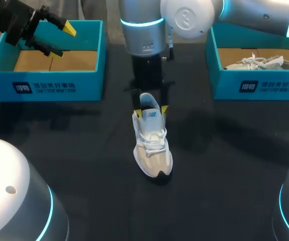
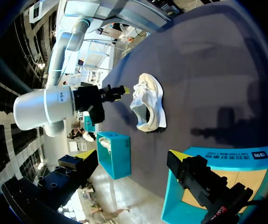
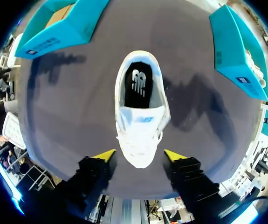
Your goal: Take the shoe out of the shoebox, open the shoe tongue, remove and reinsert the insole, then place the shoe into the shoebox
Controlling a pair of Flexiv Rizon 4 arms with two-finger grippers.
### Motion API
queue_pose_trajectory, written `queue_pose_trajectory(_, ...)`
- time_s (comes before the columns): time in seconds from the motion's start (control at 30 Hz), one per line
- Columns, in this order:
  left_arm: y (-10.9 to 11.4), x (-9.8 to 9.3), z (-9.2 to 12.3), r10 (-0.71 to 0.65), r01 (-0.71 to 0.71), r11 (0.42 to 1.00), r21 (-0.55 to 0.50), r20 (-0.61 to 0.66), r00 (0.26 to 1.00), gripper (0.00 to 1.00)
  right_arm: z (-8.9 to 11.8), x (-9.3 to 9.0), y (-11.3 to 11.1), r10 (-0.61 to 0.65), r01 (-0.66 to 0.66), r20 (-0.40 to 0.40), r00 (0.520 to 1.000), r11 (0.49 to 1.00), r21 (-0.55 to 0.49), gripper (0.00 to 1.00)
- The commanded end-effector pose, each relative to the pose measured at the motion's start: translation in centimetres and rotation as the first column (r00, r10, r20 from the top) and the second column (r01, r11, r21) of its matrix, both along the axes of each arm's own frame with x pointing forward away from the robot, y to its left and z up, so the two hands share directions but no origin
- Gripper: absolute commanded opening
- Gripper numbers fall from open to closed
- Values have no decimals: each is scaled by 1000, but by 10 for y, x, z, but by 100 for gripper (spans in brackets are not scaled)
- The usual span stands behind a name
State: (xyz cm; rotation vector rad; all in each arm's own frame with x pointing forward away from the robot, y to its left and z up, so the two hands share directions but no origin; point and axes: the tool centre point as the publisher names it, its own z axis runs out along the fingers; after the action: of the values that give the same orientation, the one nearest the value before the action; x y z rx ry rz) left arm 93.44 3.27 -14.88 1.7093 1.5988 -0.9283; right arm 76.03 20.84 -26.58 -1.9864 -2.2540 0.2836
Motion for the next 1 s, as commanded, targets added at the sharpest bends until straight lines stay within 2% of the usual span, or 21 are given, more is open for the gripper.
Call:
queue_pose_trajectory(0.03,0,0,0,0,0,1000,3,0,1000,100,-2,-12,-1,-5,4,40,999,1000,16,35)
queue_pose_trajectory(0.23,0,0,0,0,0,1000,3,0,1000,100,-13,-12,0,-6,4,50,999,999,32,32)
queue_pose_trajectory(0.4,0,0,0,0,0,1000,3,0,1000,100,-34,-3,-2,7,-9,37,999,999,44,36)
queue_pose_trajectory(0.7,0,0,0,0,0,1000,3,0,1000,100,-61,16,-10,10,-12,23,1000,998,60,34)
queue_pose_trajectory(1.0,0,0,0,0,0,1000,3,0,1000,100,-66,23,-9,22,-24,18,1000,997,74,36)
